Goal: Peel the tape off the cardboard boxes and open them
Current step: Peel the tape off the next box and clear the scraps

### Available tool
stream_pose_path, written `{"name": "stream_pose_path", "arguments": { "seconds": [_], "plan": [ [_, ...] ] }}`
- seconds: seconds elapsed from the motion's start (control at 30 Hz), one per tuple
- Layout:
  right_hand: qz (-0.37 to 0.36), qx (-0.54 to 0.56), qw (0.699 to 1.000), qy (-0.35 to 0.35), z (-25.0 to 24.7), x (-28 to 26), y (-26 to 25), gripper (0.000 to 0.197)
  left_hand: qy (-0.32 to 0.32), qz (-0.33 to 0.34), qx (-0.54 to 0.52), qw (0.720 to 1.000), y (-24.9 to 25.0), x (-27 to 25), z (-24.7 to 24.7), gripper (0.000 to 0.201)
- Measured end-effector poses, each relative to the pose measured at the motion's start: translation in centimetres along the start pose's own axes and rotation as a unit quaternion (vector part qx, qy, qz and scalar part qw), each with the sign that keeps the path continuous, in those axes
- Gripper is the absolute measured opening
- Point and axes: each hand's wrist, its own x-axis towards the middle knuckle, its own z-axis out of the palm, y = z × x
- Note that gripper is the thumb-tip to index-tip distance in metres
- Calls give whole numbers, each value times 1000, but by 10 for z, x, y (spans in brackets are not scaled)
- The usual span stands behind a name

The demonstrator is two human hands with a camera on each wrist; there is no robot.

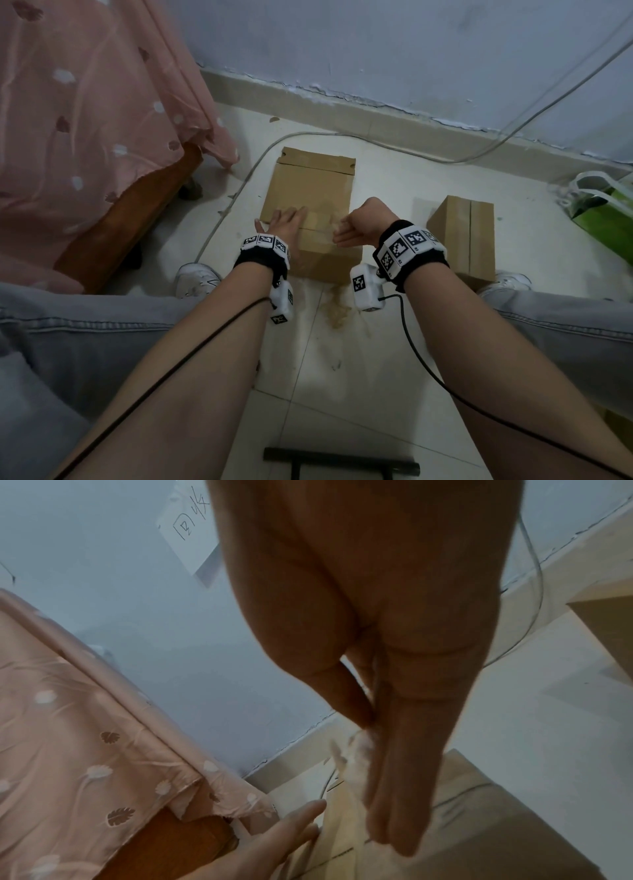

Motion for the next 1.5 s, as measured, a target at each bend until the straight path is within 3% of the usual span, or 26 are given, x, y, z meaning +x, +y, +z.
{"name": "stream_pose_path", "arguments": {
  "seconds": [0.17,0.47,0.7,0.83,0.93,1.1,1.17,1.2,1.27,1.4,1.5],
  "plan": [
    [40,-21,998,37,-3,10,7,24,-10,-7,6,1000,-4,4,-4,125],
    [28,-28,998,52,-7,19,13,18,30,-21,82,996,0,2,7,116],
    [97,64,991,69,-35,26,39,29,51,-50,49,996,-13,-9,19,107],
    [84,95,984,127,-69,29,40,29,42,-88,38,994,-18,-12,11,106],
    [53,70,977,192,-93,36,41,6,23,-109,18,994,-28,-13,5,114],
    [23,78,976,203,-102,32,37,21,-8,-105,-8,994,-31,-14,2,119],
    [3,96,980,174,-94,29,34,23,-5,-109,10,994,-27,-16,3,116],
    [-10,126,984,127,-89,27,33,24,-2,-109,23,994,-26,-17,4,113],
    [-73,118,987,87,-77,25,31,34,0,-99,61,993,-23,-16,5,106],
    [-103,245,962,64,-62,8,-1,13,-12,-72,138,988,-3,-8,5,110],
    [-111,202,973,25,-60,-6,-20,20,4,-31,145,989,24,0,6,112]
  ]
}}
